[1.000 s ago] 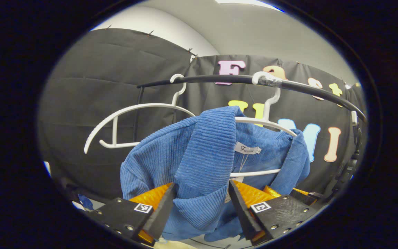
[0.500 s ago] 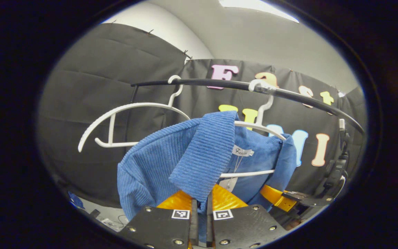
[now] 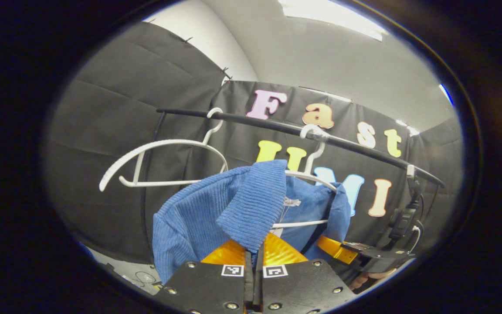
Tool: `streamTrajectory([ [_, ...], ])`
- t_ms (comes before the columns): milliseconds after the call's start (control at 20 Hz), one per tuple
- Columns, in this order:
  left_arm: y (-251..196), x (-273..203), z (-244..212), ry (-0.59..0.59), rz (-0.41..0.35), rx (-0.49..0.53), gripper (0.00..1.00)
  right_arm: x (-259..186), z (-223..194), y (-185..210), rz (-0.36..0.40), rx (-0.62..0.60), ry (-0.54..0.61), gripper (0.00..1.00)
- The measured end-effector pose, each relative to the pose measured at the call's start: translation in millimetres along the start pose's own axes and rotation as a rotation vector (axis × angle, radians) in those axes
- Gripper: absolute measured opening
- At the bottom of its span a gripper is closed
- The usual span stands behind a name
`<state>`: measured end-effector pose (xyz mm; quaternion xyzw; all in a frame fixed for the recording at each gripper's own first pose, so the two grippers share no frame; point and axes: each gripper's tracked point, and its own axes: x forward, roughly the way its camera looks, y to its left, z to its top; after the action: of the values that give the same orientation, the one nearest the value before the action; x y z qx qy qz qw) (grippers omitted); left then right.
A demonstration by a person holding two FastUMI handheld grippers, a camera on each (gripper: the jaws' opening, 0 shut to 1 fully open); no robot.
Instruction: Grasp the clothes on the hanger with both hands and then place them into the laundry hamper below.
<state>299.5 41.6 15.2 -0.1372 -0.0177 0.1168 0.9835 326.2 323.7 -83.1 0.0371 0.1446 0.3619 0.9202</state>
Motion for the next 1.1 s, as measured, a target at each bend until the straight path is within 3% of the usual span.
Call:
streamTrajectory([
  [50,-3,-6,8,-0.008,-0.017,-0.010,0.05,-2,3,-3,-0.012,0.001,-0.007,0.00],
  [300,11,-23,48,-0.052,-0.030,-0.011,0.01,-8,26,-30,-0.099,0.036,-0.092,0.00],
  [350,16,-23,56,-0.062,-0.022,-0.012,0.05,-8,30,-36,-0.114,0.042,-0.104,0.00],
  [900,81,-20,112,-0.172,0.121,0.012,0.01,9,57,-90,-0.234,0.053,-0.202,0.00],
  [1100,82,-15,114,-0.142,0.124,0.095,0.01,10,61,-93,-0.246,0.019,-0.220,0.00],
])
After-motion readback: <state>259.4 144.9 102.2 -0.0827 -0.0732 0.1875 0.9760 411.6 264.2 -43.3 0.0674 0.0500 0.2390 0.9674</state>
